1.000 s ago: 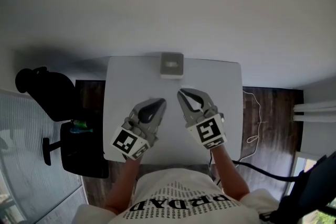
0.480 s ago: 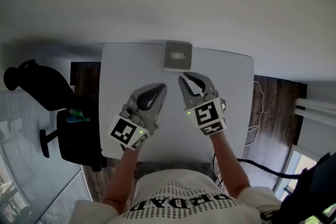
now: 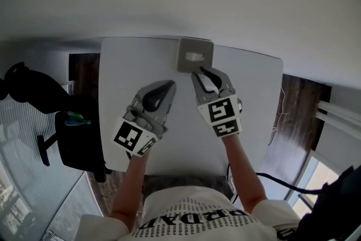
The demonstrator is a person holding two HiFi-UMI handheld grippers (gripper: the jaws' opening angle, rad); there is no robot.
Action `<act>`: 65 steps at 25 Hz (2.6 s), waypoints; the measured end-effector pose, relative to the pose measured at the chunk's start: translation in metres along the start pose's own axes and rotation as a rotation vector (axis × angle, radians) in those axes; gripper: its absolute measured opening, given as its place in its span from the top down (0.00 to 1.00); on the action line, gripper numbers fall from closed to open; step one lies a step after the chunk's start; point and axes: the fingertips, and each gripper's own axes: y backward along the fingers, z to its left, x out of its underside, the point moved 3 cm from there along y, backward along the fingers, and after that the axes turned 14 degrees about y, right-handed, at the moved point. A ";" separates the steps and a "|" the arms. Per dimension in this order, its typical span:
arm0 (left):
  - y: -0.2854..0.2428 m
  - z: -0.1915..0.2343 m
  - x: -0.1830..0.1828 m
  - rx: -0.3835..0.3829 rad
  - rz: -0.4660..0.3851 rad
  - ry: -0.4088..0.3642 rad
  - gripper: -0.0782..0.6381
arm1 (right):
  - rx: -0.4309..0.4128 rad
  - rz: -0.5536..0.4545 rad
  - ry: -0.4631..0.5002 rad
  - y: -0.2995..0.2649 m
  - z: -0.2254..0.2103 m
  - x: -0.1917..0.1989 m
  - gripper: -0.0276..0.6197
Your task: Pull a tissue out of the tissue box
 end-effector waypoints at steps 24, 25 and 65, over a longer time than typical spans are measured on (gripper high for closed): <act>-0.011 0.034 0.024 -0.001 -0.009 0.107 0.90 | -0.102 0.227 -0.157 -0.063 -0.028 0.027 0.80; -0.012 0.034 0.024 0.001 -0.010 0.109 0.90 | -0.104 0.239 -0.156 -0.063 -0.029 0.026 0.80; -0.013 0.021 0.028 0.043 -0.006 0.144 0.90 | -0.348 0.310 -0.349 -0.035 -0.026 0.015 0.95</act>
